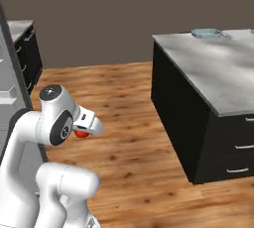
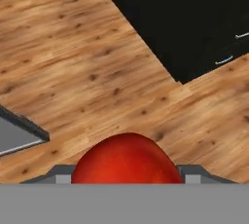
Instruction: Place the cold items (potato and tomato) from the fridge in one tupperware on the dining counter. Place the warm items (hot dog and kebab skewer) in the stove area in another tupperware.
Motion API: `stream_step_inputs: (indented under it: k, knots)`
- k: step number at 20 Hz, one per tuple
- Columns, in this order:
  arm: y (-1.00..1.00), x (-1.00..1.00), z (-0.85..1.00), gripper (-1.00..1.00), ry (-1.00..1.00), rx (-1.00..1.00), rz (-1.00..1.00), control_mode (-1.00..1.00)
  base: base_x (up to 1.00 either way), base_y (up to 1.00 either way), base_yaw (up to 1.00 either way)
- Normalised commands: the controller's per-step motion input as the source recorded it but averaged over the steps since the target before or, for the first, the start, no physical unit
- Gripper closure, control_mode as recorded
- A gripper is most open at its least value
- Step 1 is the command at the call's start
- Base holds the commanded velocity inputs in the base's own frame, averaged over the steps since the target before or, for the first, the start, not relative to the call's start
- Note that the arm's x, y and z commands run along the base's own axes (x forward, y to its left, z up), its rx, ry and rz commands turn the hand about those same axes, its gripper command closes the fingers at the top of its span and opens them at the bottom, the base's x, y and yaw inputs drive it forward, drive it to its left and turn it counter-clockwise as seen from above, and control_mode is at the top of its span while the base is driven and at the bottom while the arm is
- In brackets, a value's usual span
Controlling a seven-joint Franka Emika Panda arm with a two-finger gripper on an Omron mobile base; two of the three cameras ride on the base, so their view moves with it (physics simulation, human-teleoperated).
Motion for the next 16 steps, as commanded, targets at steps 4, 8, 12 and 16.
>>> stream_step_inputs:
  k: [4,8,12,16]
  knots:
    - [0.0,0.0,0.0,1.0,0.0,0.0,0.0,1.0,0.42,-0.17,-0.81]
    - [0.0,0.0,0.0,1.0,0.0,0.0,0.0,1.0,0.96,0.0,-0.08]
    - [0.0,0.0,0.0,1.0,0.0,0.0,0.0,1.0,1.0,-0.01,0.0]
    - [0.0,0.0,0.0,1.0,0.0,0.0,0.0,1.0,0.99,-0.05,0.0]
